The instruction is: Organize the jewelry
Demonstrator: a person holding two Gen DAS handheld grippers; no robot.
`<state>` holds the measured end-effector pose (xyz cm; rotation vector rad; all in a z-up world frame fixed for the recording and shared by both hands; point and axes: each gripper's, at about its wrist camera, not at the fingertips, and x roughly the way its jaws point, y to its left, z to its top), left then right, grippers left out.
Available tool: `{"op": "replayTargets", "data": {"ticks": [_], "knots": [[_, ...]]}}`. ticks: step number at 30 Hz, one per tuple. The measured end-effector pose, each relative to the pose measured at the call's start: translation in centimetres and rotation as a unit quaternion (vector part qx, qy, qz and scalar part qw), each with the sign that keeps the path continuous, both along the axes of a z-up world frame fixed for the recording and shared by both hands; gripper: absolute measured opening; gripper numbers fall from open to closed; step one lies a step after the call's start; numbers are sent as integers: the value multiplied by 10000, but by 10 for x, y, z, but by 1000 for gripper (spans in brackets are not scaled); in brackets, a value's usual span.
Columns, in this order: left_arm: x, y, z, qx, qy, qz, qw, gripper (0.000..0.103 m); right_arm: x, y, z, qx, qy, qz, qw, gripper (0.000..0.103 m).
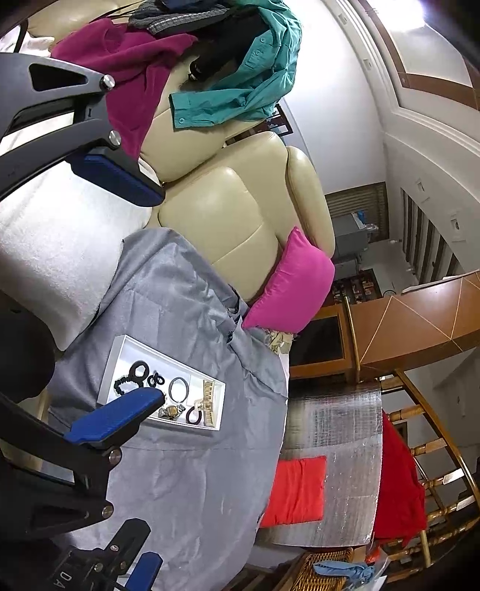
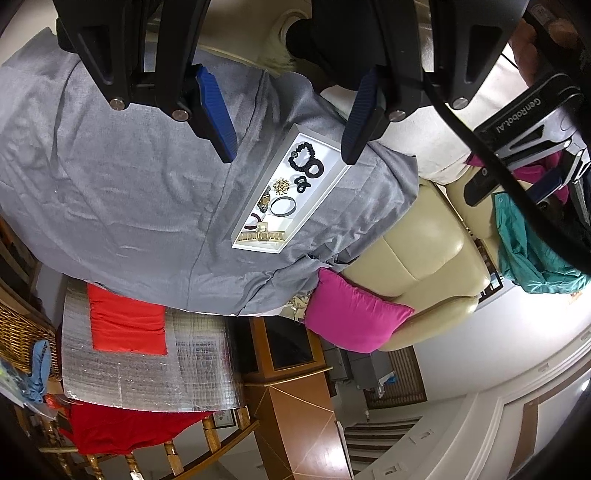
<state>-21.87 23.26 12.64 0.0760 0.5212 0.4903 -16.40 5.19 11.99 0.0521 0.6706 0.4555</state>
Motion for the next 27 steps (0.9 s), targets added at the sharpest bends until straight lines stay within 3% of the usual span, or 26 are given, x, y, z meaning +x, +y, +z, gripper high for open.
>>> {"op": "replayTargets", "data": {"ticks": [27], "knots": [[2,15,-5,-24,13,34,10000,98,9,14,1,-68,-26,-74,9999,63]]}}
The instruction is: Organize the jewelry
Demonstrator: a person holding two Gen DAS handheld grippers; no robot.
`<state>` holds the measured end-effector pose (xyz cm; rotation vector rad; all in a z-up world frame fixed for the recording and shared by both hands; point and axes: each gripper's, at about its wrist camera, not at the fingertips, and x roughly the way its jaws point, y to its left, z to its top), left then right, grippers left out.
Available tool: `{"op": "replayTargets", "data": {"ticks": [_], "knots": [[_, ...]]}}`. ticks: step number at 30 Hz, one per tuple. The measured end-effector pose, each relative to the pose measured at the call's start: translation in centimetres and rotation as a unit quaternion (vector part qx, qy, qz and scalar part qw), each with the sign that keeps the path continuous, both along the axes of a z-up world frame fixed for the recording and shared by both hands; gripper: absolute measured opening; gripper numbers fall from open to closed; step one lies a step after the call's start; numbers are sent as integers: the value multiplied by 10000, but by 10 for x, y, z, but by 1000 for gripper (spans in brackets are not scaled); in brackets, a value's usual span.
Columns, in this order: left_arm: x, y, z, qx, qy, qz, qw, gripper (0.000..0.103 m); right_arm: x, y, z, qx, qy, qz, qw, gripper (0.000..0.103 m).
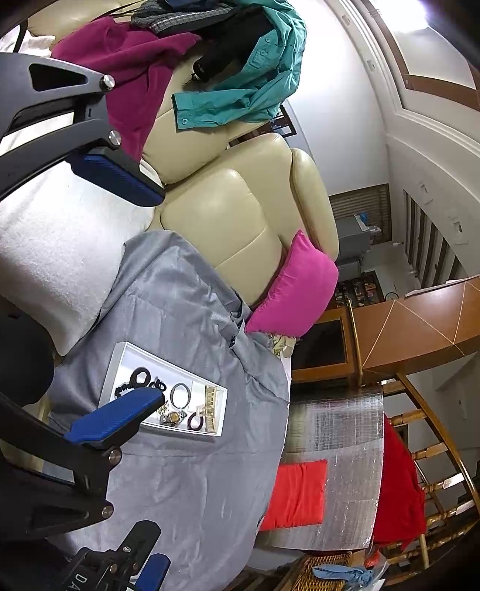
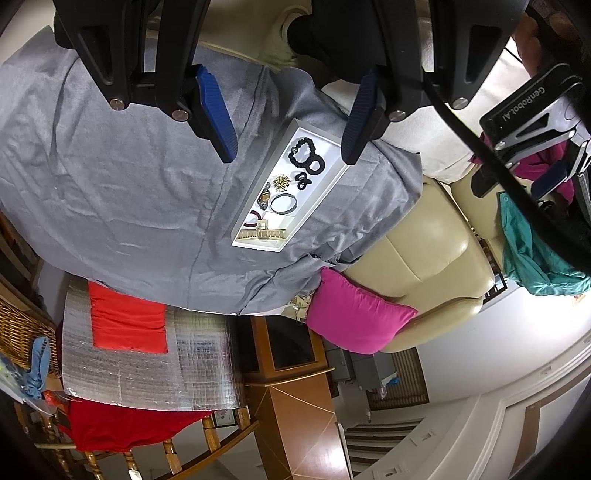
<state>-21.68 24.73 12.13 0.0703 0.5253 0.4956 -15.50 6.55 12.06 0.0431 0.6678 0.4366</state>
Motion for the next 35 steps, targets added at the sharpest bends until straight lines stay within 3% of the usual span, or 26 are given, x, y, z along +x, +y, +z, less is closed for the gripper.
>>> {"op": "replayTargets", "data": {"ticks": [21,30,35], "knots": [[19,31,-13,-187,117,41,9997,98,30,35,-12,-214,72,67,9997,63],[49,43,-30,-175,357,42,9992,98,66,53,-29,-282,216,185,9992,63],[82,27,-39,-54,501,-207,9985,98,94,43,-39,-131,310,104,9994,63]]}}
